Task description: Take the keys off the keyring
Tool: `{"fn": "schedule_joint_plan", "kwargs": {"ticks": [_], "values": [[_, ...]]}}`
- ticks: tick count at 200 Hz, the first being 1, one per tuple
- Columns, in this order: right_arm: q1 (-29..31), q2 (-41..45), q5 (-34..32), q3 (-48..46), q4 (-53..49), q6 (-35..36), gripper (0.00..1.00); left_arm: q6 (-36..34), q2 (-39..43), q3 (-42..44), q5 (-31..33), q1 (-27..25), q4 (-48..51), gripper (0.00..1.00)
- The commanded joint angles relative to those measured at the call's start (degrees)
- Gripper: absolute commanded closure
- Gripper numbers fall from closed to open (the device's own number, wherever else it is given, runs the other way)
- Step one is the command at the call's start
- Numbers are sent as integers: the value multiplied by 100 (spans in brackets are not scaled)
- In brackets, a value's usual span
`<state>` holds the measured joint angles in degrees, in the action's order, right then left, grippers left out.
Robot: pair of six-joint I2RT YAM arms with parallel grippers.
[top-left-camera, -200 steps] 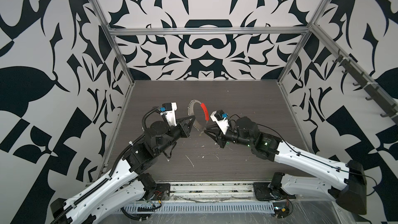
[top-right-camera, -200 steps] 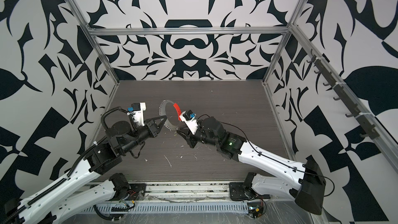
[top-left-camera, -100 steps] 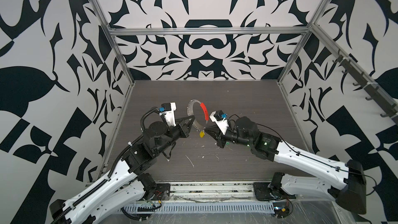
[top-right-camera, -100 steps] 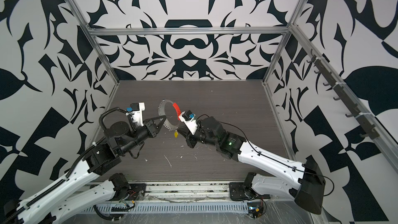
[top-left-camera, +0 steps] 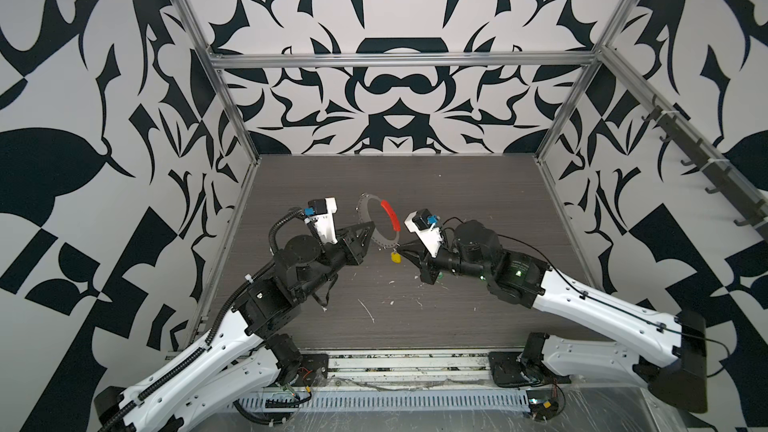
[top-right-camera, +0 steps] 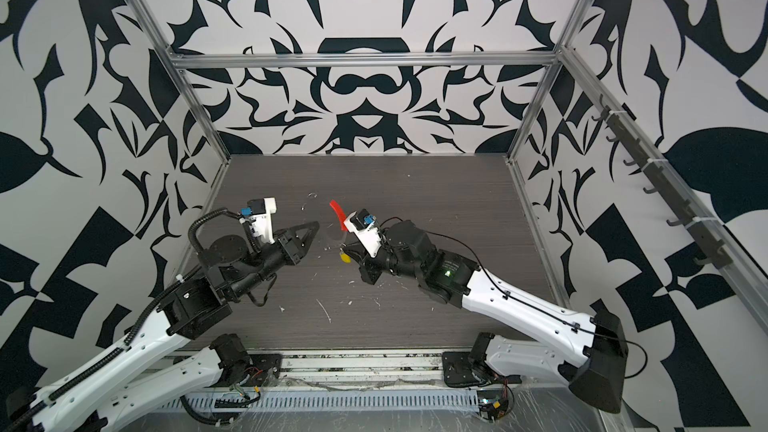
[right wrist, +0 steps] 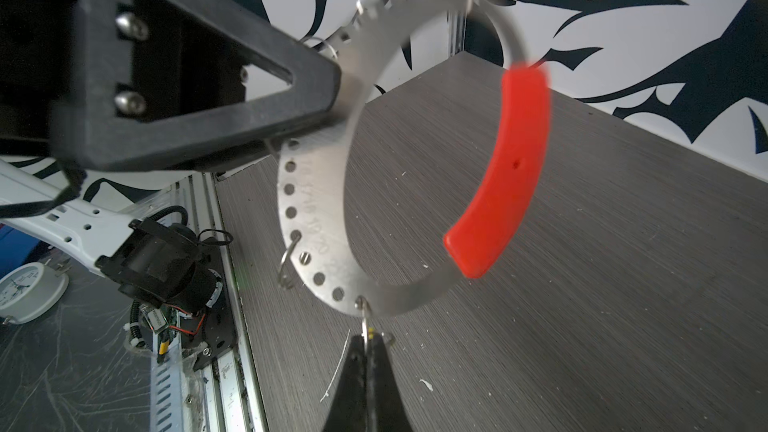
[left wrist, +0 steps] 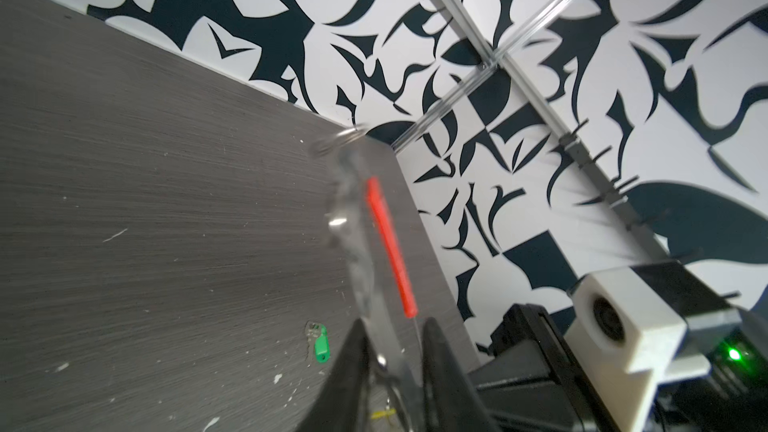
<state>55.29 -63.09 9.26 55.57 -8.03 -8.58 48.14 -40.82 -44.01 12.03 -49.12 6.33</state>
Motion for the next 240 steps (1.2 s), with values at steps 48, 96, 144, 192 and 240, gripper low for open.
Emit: {"fn": "schedule_joint_plan", "kwargs": {"ticks": [48, 96, 144, 192, 240], "values": [[27, -106, -106, 923, -1001, 381, 100, -69, 444, 230, 307, 14, 505, 45], [22, -99, 235, 1111, -1268, 773, 100, -1051, 577, 263, -185, 13, 296, 43], [-424, -54, 1424, 1197, -1350, 1153, 100, -2250, 587, 344, -1750, 10, -500, 47], [-962, 42, 2937, 1219, -1332, 1246, 100, -2901, 496, 87, -2886, 15, -533, 56], [-1091, 82, 3832, 1214, -1280, 1113, 100, -3056, 267, -85, -3221, 14, -395, 58]]}}
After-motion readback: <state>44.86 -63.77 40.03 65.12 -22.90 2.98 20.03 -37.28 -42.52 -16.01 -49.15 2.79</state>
